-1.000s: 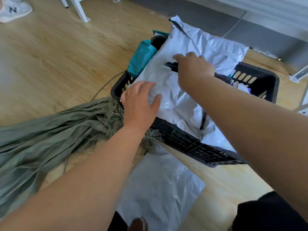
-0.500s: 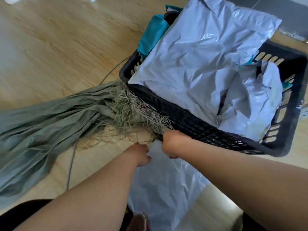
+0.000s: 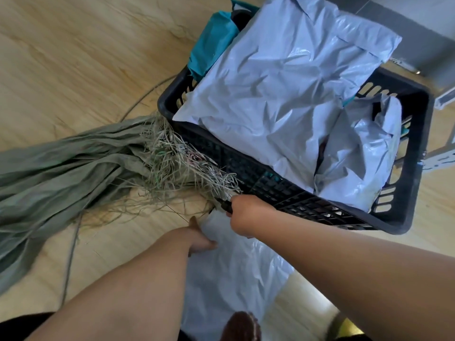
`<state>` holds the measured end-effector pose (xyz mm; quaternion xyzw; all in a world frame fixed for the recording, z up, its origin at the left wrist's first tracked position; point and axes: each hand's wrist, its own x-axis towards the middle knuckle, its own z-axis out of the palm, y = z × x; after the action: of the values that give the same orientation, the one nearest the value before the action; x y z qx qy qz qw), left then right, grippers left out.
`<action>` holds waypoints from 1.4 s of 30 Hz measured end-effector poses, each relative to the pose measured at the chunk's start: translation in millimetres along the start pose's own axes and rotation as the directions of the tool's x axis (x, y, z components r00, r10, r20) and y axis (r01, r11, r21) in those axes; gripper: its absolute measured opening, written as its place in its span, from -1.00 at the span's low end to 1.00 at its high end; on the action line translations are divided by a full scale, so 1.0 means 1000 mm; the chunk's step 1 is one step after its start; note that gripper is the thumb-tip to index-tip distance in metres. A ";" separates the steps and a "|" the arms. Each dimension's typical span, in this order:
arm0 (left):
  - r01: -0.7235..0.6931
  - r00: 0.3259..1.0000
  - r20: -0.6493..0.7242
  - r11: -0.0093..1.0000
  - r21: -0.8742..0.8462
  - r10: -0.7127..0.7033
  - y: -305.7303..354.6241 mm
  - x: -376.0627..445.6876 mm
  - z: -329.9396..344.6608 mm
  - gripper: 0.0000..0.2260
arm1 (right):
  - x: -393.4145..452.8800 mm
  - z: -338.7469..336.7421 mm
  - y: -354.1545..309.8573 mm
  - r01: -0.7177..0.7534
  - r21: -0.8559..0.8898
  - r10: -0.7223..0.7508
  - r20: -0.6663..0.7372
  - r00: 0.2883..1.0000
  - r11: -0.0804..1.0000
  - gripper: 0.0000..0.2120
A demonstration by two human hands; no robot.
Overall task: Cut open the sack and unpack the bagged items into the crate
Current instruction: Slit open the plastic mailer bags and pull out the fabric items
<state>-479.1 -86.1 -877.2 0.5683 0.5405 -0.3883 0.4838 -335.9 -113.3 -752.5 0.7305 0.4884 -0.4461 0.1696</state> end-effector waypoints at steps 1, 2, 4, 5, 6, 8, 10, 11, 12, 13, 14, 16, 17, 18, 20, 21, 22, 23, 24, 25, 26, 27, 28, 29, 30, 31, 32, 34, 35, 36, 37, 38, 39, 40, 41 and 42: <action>0.003 1.000 -0.020 1.000 -0.025 -0.004 0.001 0.001 0.000 0.08 | 0.000 0.001 0.001 -0.008 0.009 0.007 0.009 1.000 1.000 -0.75; 0.011 0.999 -0.038 0.999 -0.040 -0.012 0.001 0.002 0.001 0.06 | 0.000 0.001 0.002 -0.014 0.019 0.014 0.014 1.000 1.000 -0.75; 0.026 0.997 -0.069 1.000 0.004 -0.026 0.002 0.002 0.001 -0.06 | 0.000 0.000 0.002 -0.025 0.028 0.025 0.018 1.000 0.999 -0.74; 0.020 0.996 -0.092 0.998 0.052 -0.015 0.003 0.002 0.000 -0.20 | 0.001 0.000 0.003 -0.033 0.026 0.032 0.023 0.999 0.999 -0.74; 0.008 0.993 -0.116 0.995 0.098 0.003 0.003 0.002 -0.002 -0.40 | 0.002 -0.001 0.003 -0.041 0.022 0.040 0.030 0.999 0.999 -0.73; -0.003 0.992 -0.125 0.973 0.233 0.033 0.005 -0.003 -0.008 -0.66 | 0.003 -0.002 0.005 -0.045 0.014 0.045 0.040 0.998 0.999 -0.70; -0.004 0.993 -0.103 0.905 0.425 0.052 0.006 -0.010 -0.020 -0.68 | 0.004 -0.003 0.006 -0.038 -0.003 0.038 0.034 0.999 0.999 -0.69; 0.007 0.994 -0.097 0.861 0.508 0.049 0.006 -0.015 -0.031 -0.68 | 0.004 -0.004 0.005 -0.031 -0.013 0.032 0.024 0.999 0.999 -0.71; 0.036 0.993 -0.109 0.817 0.576 0.034 0.004 -0.022 -0.045 -0.69 | 0.004 -0.005 0.004 -0.022 -0.021 0.022 0.014 1.000 1.000 -0.72; 0.070 0.991 -0.134 0.775 0.628 0.019 0.000 -0.028 -0.063 -0.70 | 0.004 -0.007 0.001 -0.009 -0.030 0.009 0.004 1.000 0.999 -0.73; 0.115 0.986 -0.165 0.739 0.664 -0.006 -0.007 -0.036 -0.083 -0.71 | 0.004 -0.009 -0.004 0.013 -0.040 -0.014 -0.004 1.000 0.999 -0.75; 0.214 0.970 -0.235 0.702 0.680 -0.068 -0.025 -0.057 -0.123 -0.69 | 0.002 -0.015 -0.016 0.075 -0.044 -0.076 -0.030 0.997 0.996 -0.76; 0.253 0.958 -0.276 0.699 0.669 -0.082 -0.034 -0.072 -0.142 -0.67 | -0.001 -0.020 -0.024 0.112 -0.036 -0.114 -0.057 0.992 0.993 -0.77; 0.268 0.948 -0.310 0.711 0.650 -0.075 -0.040 -0.089 -0.158 -0.65 | -0.004 -0.026 -0.031 0.152 -0.018 -0.154 -0.105 0.983 0.988 -0.77; 0.204 0.934 -0.357 0.812 0.546 0.006 -0.042 -0.125 -0.185 -0.66 | -0.014 -0.041 -0.047 0.247 0.046 -0.226 -0.274 0.935 0.968 -0.79; 0.145 0.924 -0.378 0.864 0.482 0.055 -0.038 -0.141 -0.194 -0.69 | -0.020 -0.051 -0.053 0.300 0.082 -0.251 -0.367 0.896 0.950 -0.80; 0.094 0.910 -0.402 0.897 0.433 0.098 -0.031 -0.156 -0.202 -0.71 | -0.024 -0.063 -0.060 0.348 0.113 -0.267 -0.441 0.857 0.931 -0.80; 0.060 0.895 -0.426 0.912 0.405 0.130 -0.022 -0.171 -0.209 -0.74 | -0.028 -0.076 -0.065 0.384 0.133 -0.275 -0.494 0.825 0.913 -0.79; 0.047 0.885 -0.441 0.914 0.403 0.149 -0.013 -0.185 -0.217 -0.75 | -0.032 -0.089 -0.070 0.405 0.145 -0.275 -0.529 0.803 0.903 -0.77; 0.060 0.884 -0.441 0.901 0.430 0.152 -0.003 -0.198 -0.226 -0.75 | -0.034 -0.102 -0.073 0.417 0.154 -0.272 -0.552 0.788 0.896 -0.76; 0.095 0.891 -0.433 0.877 0.472 0.137 0.008 -0.214 -0.236 -0.74 | -0.036 -0.115 -0.076 0.427 0.165 -0.269 -0.567 0.779 0.889 -0.76; 0.152 0.894 -0.435 0.843 0.516 0.105 0.018 -0.231 -0.246 -0.72 | -0.037 -0.126 -0.078 0.438 0.188 -0.265 -0.572 0.776 0.879 -0.78; 0.210 0.888 -0.453 0.807 0.552 0.079 0.029 -0.249 -0.258 -0.69 | -0.038 -0.135 -0.079 0.454 0.225 -0.260 -0.574 0.777 0.862 -0.79; 0.258 0.871 -0.487 0.775 0.577 0.072 0.040 -0.267 -0.270 -0.67 | -0.040 -0.143 -0.081 0.474 0.277 -0.252 -0.573 0.780 0.836 -0.80; 0.289 0.845 -0.526 0.752 0.593 0.090 0.052 -0.288 -0.281 -0.66 | -0.041 -0.150 -0.082 0.496 0.336 -0.244 -0.573 0.782 0.801 -0.79; 0.291 0.811 -0.569 0.750 0.594 0.136 0.064 -0.307 -0.292 -0.66 | -0.043 -0.156 -0.083 0.521 0.391 -0.237 -0.579 0.780 0.759 -0.78; 0.279 0.766 -0.615 0.766 0.579 0.186 0.077 -0.325 -0.302 -0.66 | -0.045 -0.162 -0.083 0.546 0.448 -0.226 -0.589 0.776 0.708 -0.79; 0.224 0.657 -0.690 0.794 0.565 0.305 0.105 -0.357 -0.316 -0.68 | -0.051 -0.174 -0.081 0.597 0.572 -0.190 -0.613 0.767 0.563 -0.80; 0.182 0.598 -0.716 0.809 0.558 0.360 0.117 -0.369 -0.320 -0.70 | -0.056 -0.181 -0.079 0.618 0.610 -0.163 -0.634 0.756 0.496 -0.80; 0.129 0.538 -0.745 0.835 0.535 0.394 0.129 -0.377 -0.323 -0.71 | -0.060 -0.189 -0.075 0.639 0.621 -0.124 -0.666 0.735 0.455 -0.79; 0.081 0.487 -0.774 0.861 0.502 0.405 0.140 -0.381 -0.325 -0.71 | -0.065 -0.199 -0.069 0.658 0.617 -0.074 -0.703 0.708 0.431 -0.79; 0.008 0.454 -0.792 0.887 0.462 0.409 0.149 -0.385 -0.325 -0.71 | -0.069 -0.210 -0.062 0.675 0.607 -0.018 -0.738 0.675 0.420 -0.78; -0.099 0.442 -0.801 0.909 0.405 0.405 0.157 -0.386 -0.326 -0.71 | -0.075 -0.221 -0.054 0.690 0.586 0.040 -0.773 0.633 0.425 -0.77; -0.225 0.436 -0.808 0.917 0.329 0.396 0.163 -0.385 -0.327 -0.73 | -0.080 -0.232 -0.044 0.703 0.554 0.090 -0.809 0.580 0.446 -0.76; -0.346 0.424 -0.819 0.905 0.249 0.387 0.168 -0.383 -0.327 -0.74 | -0.085 -0.242 -0.033 0.710 0.515 0.133 -0.843 0.522 0.481 -0.77; -0.435 0.413 -0.828 0.881 0.185 0.378 0.173 -0.378 -0.326 -0.75 | -0.089 -0.251 -0.022 0.705 0.479 0.169 -0.869 0.466 0.523 -0.77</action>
<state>-377.5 149.2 -415.3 0.7822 0.5624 0.0821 0.2552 -243.9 18.3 -538.5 0.7331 0.3699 -0.2238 -0.5250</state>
